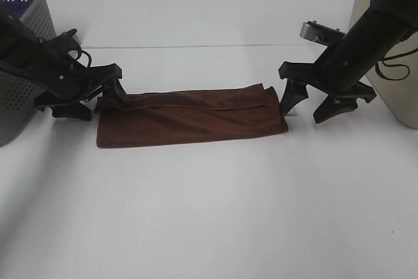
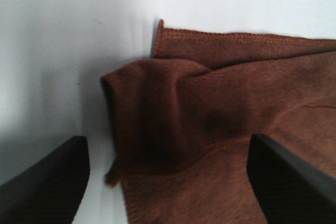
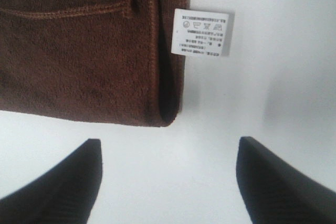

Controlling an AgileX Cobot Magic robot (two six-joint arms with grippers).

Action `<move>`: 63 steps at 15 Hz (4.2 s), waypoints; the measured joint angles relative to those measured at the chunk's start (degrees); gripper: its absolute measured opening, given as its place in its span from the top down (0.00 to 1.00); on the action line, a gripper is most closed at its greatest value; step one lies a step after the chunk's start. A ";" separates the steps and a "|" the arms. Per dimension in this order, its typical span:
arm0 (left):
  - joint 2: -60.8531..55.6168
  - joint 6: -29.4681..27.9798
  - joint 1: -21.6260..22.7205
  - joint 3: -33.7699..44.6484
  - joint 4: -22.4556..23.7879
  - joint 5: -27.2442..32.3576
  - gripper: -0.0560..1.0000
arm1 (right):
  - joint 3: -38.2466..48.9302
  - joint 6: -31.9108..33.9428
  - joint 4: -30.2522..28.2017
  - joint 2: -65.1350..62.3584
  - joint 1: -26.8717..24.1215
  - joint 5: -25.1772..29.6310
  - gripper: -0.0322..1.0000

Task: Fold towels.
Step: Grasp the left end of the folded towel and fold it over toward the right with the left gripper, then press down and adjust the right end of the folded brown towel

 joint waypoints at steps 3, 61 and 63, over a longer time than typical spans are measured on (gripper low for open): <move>5.04 -4.81 -0.23 -8.37 -1.15 9.80 0.32 | 0.00 0.00 -0.52 0.00 0.00 0.06 0.29; 4.87 -13.24 -10.08 -25.90 18.33 15.53 0.18 | -13.18 -16.62 27.79 14.44 3.90 0.52 0.30; 4.01 -12.26 -10.08 -25.90 19.31 17.36 0.18 | -13.12 -14.95 21.77 9.80 3.90 0.69 0.30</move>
